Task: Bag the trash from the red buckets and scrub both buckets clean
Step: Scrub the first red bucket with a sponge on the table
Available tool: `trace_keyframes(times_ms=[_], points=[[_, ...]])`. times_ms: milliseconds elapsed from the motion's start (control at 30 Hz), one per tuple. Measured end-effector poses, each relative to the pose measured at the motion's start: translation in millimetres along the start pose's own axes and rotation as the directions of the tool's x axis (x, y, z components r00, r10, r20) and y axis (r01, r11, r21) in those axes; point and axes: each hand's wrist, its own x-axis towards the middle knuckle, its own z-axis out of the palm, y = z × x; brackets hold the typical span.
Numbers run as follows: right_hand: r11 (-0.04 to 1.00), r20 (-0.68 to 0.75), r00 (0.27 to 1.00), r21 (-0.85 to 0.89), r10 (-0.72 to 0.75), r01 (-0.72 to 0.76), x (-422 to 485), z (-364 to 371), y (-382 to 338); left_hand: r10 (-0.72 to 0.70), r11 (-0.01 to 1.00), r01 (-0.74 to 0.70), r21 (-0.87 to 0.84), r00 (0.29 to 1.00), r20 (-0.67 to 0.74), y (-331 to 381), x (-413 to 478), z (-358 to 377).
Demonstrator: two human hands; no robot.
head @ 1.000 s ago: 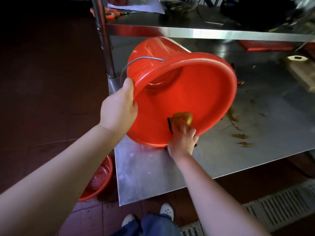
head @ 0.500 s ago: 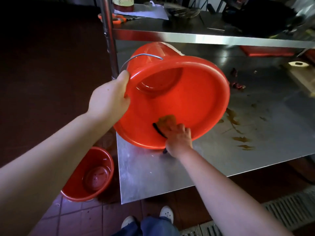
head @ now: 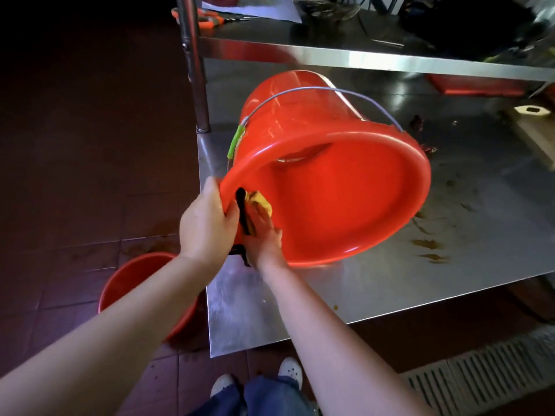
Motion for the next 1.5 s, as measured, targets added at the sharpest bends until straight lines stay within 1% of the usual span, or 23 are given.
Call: trace_keyframes(times_ms=[67,167,267,333,433,500,567,600,633,667,733,800,900,967,1067,1133,1200,1233,1267,1333,1400,1433,1500], points=[[0.997,-0.016,0.997,-0.013,-0.079,0.079,-8,-3,10,0.081,0.995,-0.081,0.066,0.997,0.01,3,6,-7],[0.919,0.048,0.995,-0.38,-0.093,0.104,-16,-24,45,0.106,0.989,-0.105,0.106,0.994,0.0,0,14,-16],[0.735,-0.027,0.997,-0.677,-0.069,0.033,-4,-55,75,0.135,0.985,-0.137,0.1,0.99,0.03,0,17,-17],[0.692,-0.139,0.99,-0.716,-0.016,-0.089,2,-62,82,0.142,0.985,-0.147,0.094,0.988,0.058,1,17,-13],[0.782,-0.268,0.951,-0.556,0.151,-0.281,6,-42,67,0.094,0.992,-0.097,0.086,0.995,0.045,1,17,-9],[0.906,-0.17,0.945,-0.282,0.278,-0.317,14,-21,39,0.082,0.992,-0.085,0.093,0.996,0.042,0,17,-8],[0.976,-0.028,0.978,0.074,0.205,-0.203,26,-5,9,0.092,0.99,-0.096,0.103,0.995,0.044,2,18,-7],[0.962,-0.017,0.991,0.242,0.133,-0.125,29,-1,-3,0.098,0.989,-0.103,0.109,0.994,0.046,2,19,-7],[0.94,-0.034,0.998,0.338,0.059,-0.044,33,2,-6,0.104,0.987,-0.109,0.115,0.994,0.046,2,19,-7],[0.949,-0.055,0.998,0.311,-0.043,0.058,34,1,-4,0.108,0.986,-0.113,0.119,0.993,0.046,2,20,-7],[0.977,0.004,0.98,-0.076,-0.199,0.199,35,-9,19,0.114,0.986,-0.118,0.121,0.993,0.04,0,21,-8],[0.888,0.02,0.983,-0.427,-0.182,0.173,45,-31,54,0.116,0.986,-0.118,0.121,0.993,0.024,-2,22,-9],[0.66,-0.09,0.984,-0.75,-0.154,0.035,73,-67,95,0.128,0.984,-0.127,0.125,0.992,0.004,-3,23,-5],[0.593,-0.261,0.954,-0.795,-0.146,-0.127,87,-79,102,0.155,0.98,-0.153,0.127,0.988,-0.011,-3,24,-1],[0.732,-0.436,0.9,-0.617,-0.012,-0.289,98,-60,93,0.2,0.973,-0.195,0.12,0.979,-0.032,-3,27,4],[0.886,-0.443,0.887,-0.348,0.132,-0.306,113,-30,78,0.235,0.965,-0.229,0.131,0.971,-0.033,-3,28,6],[0.98,-0.298,0.934,0.062,0.198,-0.188,128,-10,51,0.262,0.953,-0.253,0.166,0.964,-0.036,-3,30,8],[0.975,-0.23,0.962,0.196,0.146,-0.101,134,-5,38,0.268,0.949,-0.257,0.182,0.963,-0.038,-4,30,8],[0.971,-0.2,0.978,0.238,0.068,-0.018,136,-3,29,0.263,0.948,-0.251,0.193,0.964,-0.038,-5,30,7],[0.983,-0.19,0.974,0.109,-0.123,0.145,137,-2,34,0.236,0.954,-0.226,0.198,0.971,-0.029,-9,31,6],[0.949,-0.16,0.937,-0.103,-0.311,0.298,136,-14,54,0.216,0.958,-0.205,0.199,0.976,-0.033,-11,32,4],[0.923,-0.151,0.927,-0.236,-0.343,0.303,139,-27,67,0.212,0.959,-0.198,0.205,0.976,-0.048,-11,32,4],[0.81,-0.161,0.962,-0.58,-0.222,0.09,145,-60,88,0.213,0.957,-0.193,0.216,0.975,-0.07,-8,33,5]])
